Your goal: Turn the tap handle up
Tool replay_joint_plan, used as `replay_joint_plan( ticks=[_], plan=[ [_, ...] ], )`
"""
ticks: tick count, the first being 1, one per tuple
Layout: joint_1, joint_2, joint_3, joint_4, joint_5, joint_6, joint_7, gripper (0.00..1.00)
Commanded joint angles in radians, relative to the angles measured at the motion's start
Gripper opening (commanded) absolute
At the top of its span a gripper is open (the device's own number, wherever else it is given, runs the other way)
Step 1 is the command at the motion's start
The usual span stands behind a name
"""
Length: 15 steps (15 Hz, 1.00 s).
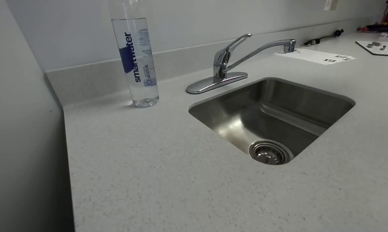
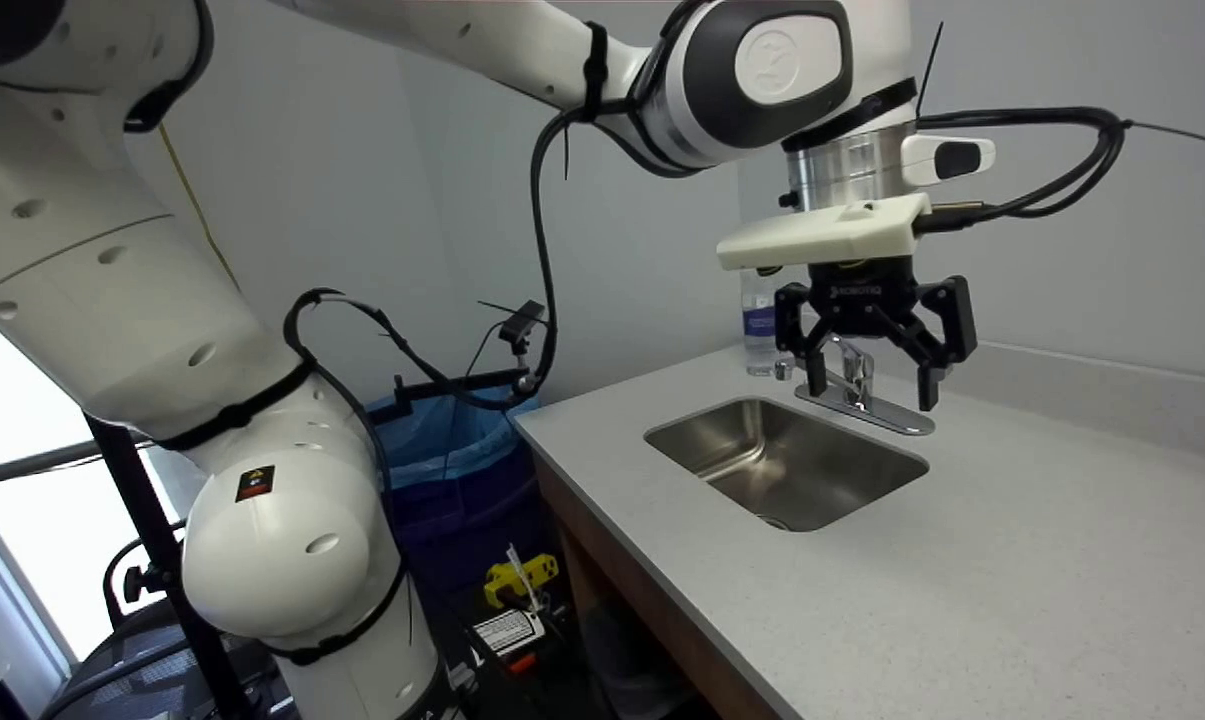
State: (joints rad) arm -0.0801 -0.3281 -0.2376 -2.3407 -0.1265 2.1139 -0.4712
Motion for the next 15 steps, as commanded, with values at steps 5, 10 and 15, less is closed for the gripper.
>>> replay_joint_plan(
  ticks=[5,10,15],
  plan=[
    [0.040,0.133,0.042,0.145,0.132,-0.009,-0.024,1.00],
    [0.063,0.175,0.100,0.174,0.159,0.008,-0.013,1.00],
    [0.059,0.167,0.131,0.155,0.141,-0.002,0.001,1.00]
  ],
)
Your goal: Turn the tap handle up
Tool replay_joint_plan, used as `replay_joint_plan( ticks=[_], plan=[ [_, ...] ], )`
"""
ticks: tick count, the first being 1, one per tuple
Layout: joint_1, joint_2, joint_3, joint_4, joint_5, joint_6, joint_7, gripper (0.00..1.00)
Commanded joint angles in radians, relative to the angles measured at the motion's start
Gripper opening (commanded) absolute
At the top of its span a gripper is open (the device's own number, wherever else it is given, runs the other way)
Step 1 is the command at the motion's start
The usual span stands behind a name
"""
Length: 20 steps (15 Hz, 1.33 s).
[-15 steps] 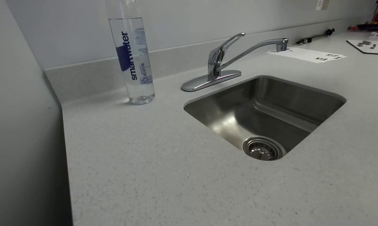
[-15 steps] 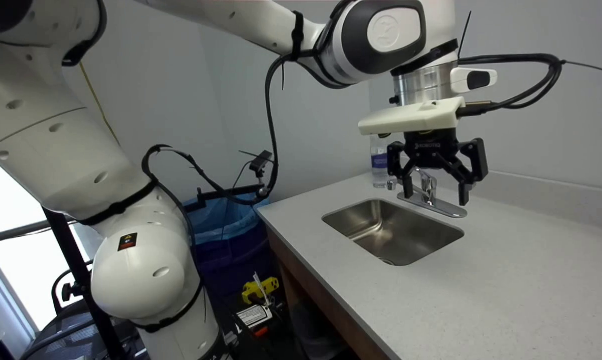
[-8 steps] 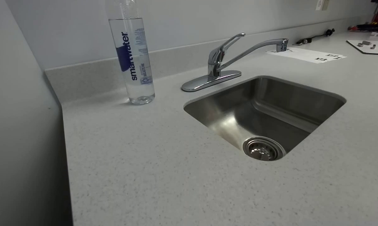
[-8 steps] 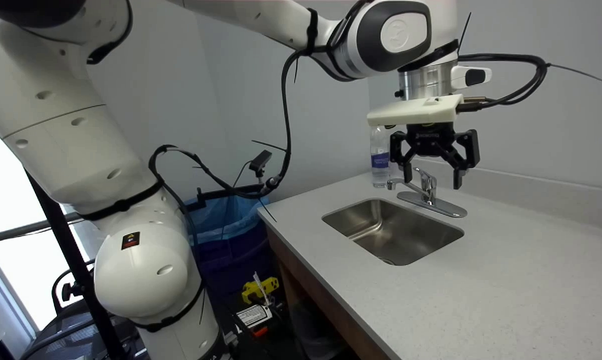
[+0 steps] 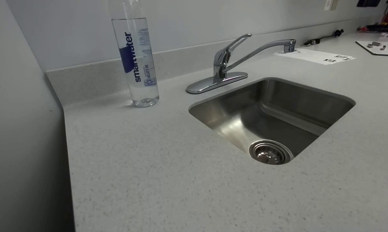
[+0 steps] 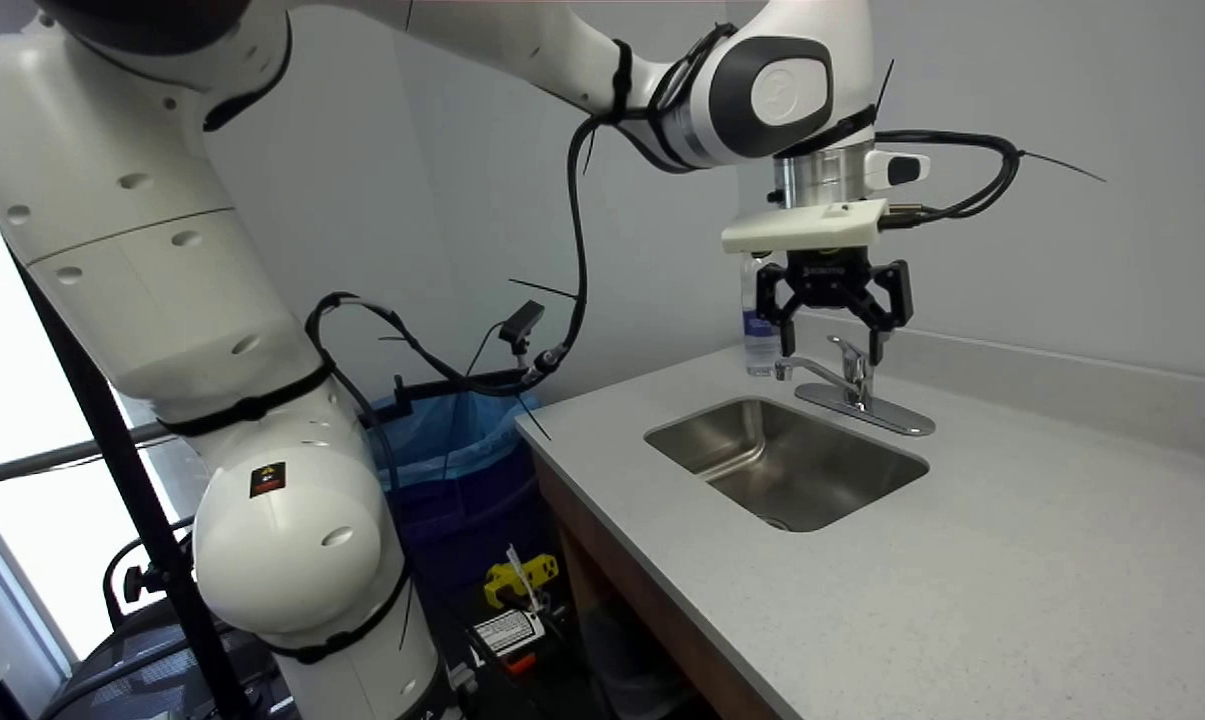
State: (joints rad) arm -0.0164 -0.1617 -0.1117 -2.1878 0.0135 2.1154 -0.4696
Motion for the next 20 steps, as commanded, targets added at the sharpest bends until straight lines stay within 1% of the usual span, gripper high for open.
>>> replay_joint_plan(
  ticks=[1,7,10,16,20],
  plan=[
    [-0.005,0.002,0.006,0.003,0.001,-0.003,0.000,1.00],
    [-0.005,0.004,0.005,0.008,0.001,-0.003,0.000,1.00],
    [0.002,0.027,0.008,0.024,0.023,-0.003,-0.005,1.00],
    [0.009,0.123,0.040,0.100,0.038,0.028,0.025,1.00],
    [0.008,0.213,0.070,0.167,0.034,0.093,0.082,1.00]
  ],
)
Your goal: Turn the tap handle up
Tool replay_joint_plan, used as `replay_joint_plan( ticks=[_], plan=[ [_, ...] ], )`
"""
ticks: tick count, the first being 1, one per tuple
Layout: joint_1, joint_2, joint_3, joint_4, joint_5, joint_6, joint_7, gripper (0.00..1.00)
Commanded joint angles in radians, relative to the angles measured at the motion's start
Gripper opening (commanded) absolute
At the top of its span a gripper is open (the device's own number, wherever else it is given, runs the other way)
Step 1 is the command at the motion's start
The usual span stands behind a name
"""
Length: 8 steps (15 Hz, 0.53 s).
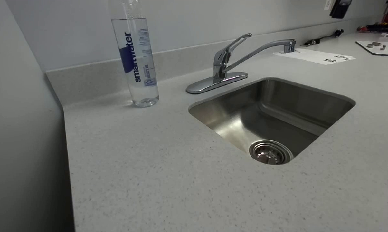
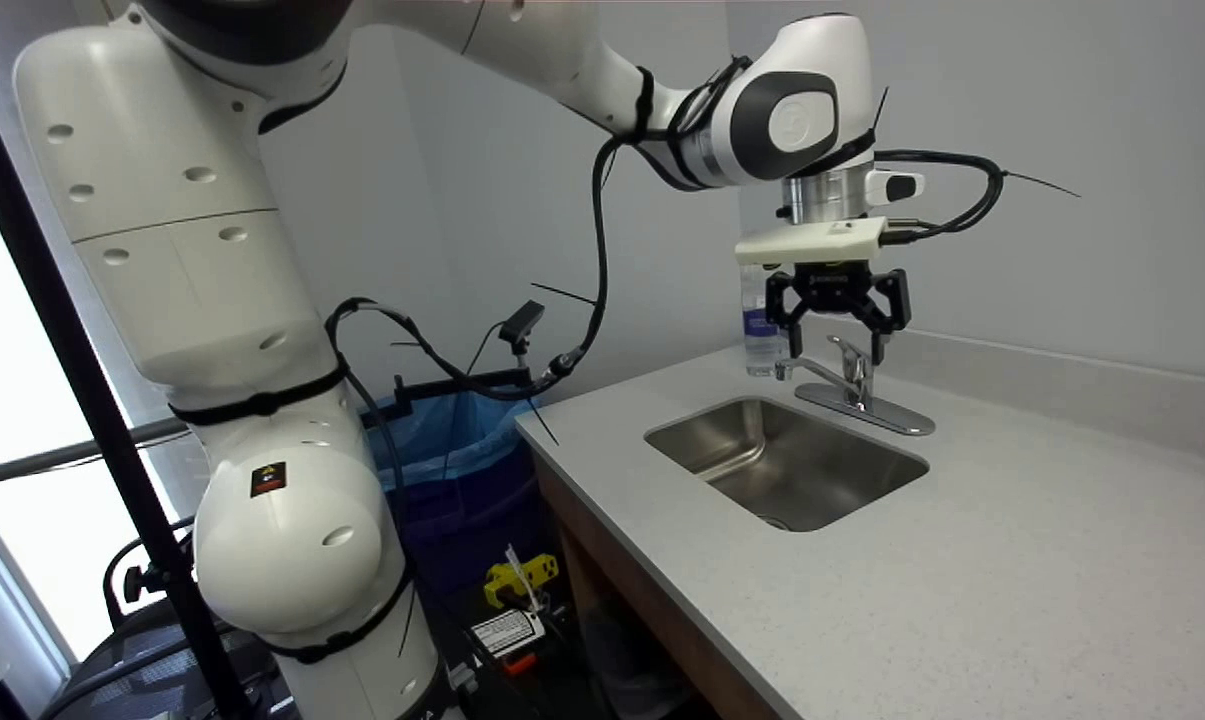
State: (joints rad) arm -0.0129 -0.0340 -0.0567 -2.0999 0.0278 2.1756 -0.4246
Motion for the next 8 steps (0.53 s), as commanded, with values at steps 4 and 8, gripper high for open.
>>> replay_joint_plan(
  ticks=[4,8],
  plan=[
    [0.004,0.165,0.045,0.138,0.021,0.082,0.084,1.00],
    [0.002,0.230,0.069,0.212,0.024,0.102,0.132,1.00]
  ],
)
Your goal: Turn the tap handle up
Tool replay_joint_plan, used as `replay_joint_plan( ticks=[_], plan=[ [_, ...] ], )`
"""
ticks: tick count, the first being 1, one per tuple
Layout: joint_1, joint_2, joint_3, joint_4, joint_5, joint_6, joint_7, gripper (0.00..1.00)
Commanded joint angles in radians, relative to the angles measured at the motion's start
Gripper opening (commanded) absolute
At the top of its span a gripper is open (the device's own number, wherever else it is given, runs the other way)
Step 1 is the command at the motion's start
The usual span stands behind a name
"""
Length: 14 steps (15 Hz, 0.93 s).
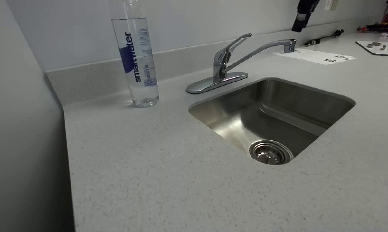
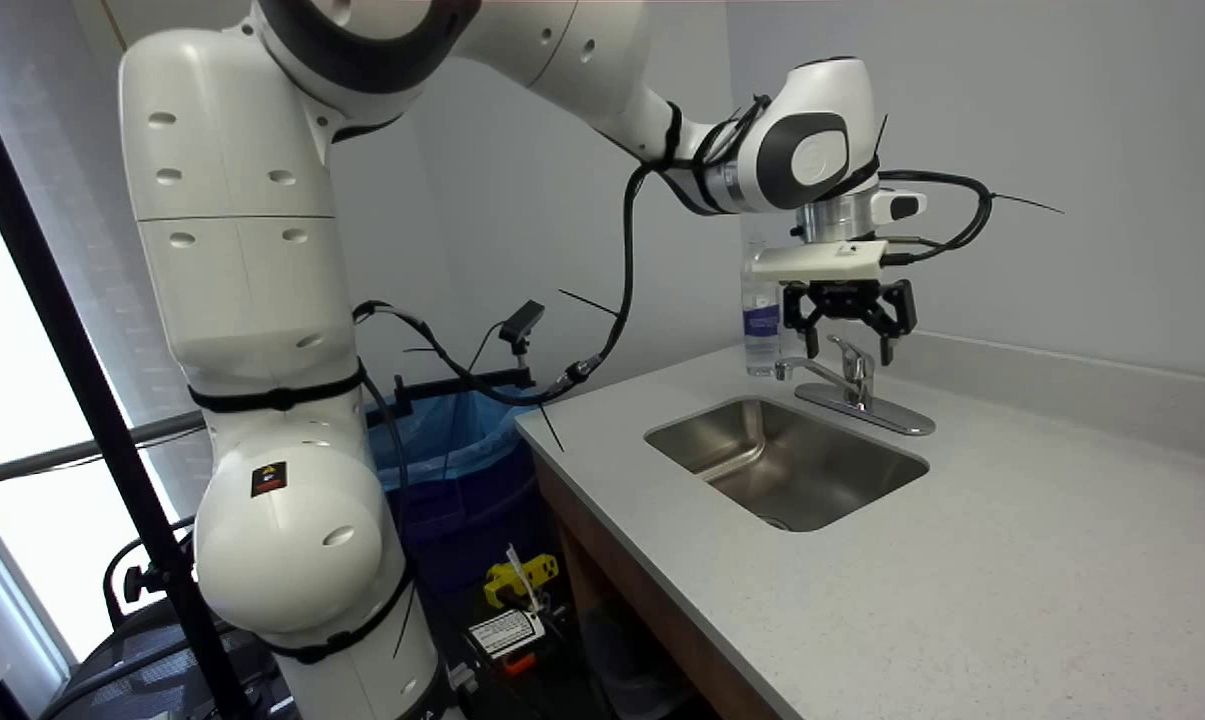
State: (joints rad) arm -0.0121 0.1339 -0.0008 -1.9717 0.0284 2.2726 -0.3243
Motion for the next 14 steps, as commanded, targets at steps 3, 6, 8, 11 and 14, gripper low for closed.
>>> replay_joint_plan(
  ticks=[3,6,8,11,14],
  plan=[
    [0.002,0.104,0.024,0.130,0.015,0.009,0.064,1.00],
    [0.003,0.140,0.030,0.168,0.006,0.004,0.084,1.00],
    [0.004,0.159,0.034,0.188,0.002,0.002,0.092,1.00],
    [0.006,0.185,0.038,0.215,-0.003,-0.003,0.097,1.00],
    [0.009,0.208,0.043,0.242,-0.006,0.000,0.101,1.00]
  ],
)
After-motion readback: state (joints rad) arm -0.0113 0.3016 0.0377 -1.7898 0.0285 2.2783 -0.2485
